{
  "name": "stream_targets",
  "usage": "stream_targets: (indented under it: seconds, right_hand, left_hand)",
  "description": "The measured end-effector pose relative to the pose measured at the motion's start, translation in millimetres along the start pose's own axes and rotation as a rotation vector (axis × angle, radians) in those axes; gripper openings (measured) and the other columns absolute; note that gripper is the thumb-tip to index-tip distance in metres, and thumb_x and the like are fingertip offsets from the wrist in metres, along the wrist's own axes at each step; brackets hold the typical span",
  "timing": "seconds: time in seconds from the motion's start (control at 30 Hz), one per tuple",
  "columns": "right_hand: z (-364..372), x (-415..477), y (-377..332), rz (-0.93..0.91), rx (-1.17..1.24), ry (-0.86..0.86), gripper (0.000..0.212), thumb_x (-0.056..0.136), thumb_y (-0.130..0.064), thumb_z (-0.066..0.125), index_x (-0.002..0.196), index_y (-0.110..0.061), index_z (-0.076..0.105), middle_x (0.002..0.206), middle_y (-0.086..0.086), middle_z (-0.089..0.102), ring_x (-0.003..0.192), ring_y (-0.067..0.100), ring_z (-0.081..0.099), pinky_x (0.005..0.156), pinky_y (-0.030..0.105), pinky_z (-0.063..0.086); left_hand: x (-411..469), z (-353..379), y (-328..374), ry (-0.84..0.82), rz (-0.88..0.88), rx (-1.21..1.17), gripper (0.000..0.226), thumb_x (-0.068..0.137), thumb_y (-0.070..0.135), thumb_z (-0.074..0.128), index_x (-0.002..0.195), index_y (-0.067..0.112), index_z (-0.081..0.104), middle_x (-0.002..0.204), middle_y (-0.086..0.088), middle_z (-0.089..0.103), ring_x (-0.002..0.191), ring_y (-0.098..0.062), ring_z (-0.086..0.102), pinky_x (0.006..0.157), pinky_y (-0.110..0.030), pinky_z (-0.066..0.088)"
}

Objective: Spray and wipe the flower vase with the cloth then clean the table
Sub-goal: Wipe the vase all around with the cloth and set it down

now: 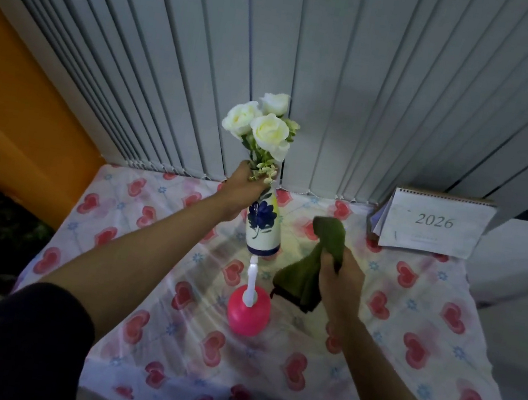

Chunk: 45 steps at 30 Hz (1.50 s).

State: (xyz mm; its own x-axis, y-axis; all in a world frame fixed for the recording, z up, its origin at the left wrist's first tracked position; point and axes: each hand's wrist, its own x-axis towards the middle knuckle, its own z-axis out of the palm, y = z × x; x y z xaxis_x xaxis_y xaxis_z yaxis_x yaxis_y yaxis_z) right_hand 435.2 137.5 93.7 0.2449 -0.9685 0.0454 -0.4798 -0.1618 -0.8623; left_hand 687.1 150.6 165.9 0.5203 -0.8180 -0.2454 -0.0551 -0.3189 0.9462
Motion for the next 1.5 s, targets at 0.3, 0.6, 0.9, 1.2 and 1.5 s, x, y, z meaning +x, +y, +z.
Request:
stream_targets:
  seconds: [0.3,0.6,0.9,1.2,1.5]
  right_hand:
    - [33.6,45.6,-105.9,-0.288,0.113,-0.139,0.053,0.105,-0.058,0.018,0.143,-0.030,0.042,0.142,0.004,0.055,0.131,0.030,0.052,0.108,0.059,0.043]
    - [43.4,23.0,-75.1,-0.274,0.063,-0.014,0.051,0.106,-0.055,0.026,0.146,-0.027,0.040,0.129,-0.002,0.060,0.114,0.013,0.061,0.099,0.039,0.055]
    - [24.4,43.9,-121.6,-0.202,0.136,-0.004,0.047,0.106,-0.054,0.024,0.123,-0.025,0.056,0.104,-0.001,0.066,0.094,0.017,0.065,0.086,0.046,0.057]
    - [13.6,48.3,-130.2,-0.191,0.233,-0.015,0.048,0.103,-0.064,0.024,0.113,-0.032,0.059,0.097,-0.005,0.067,0.089,0.013,0.068,0.081,0.045,0.060]
    - [20.6,11.3,-97.4,-0.332,0.146,0.016,0.045,0.107,-0.049,0.027,0.142,-0.024,0.042,0.125,-0.003,0.057,0.110,0.013,0.061,0.095,0.038,0.054]
  left_hand:
    - [-17.1,30.1,43.2,-0.079,0.052,-0.231,0.063,0.083,0.025,0.067,0.139,0.005,0.047,0.128,-0.019,0.064,0.116,-0.032,0.065,0.096,-0.042,0.059]
    - [-17.9,28.5,69.9,-0.009,0.156,-0.362,0.048,0.086,0.052,0.065,0.126,0.027,0.059,0.121,-0.003,0.069,0.115,-0.017,0.064,0.098,-0.030,0.053]
    - [-32.6,35.7,72.5,-0.156,0.105,-0.377,0.041,0.101,0.039,0.060,0.133,0.015,0.059,0.128,-0.008,0.071,0.122,-0.022,0.067,0.094,-0.027,0.057]
    - [-38.7,31.6,102.3,-0.090,0.194,-0.417,0.046,0.082,0.052,0.073,0.117,0.024,0.068,0.109,0.000,0.078,0.107,-0.020,0.073,0.094,-0.036,0.059]
    - [-45.0,25.5,96.2,-0.110,0.159,-0.397,0.023,0.094,0.040,0.068,0.113,0.026,0.067,0.110,0.003,0.071,0.115,-0.019,0.064,0.104,-0.036,0.050]
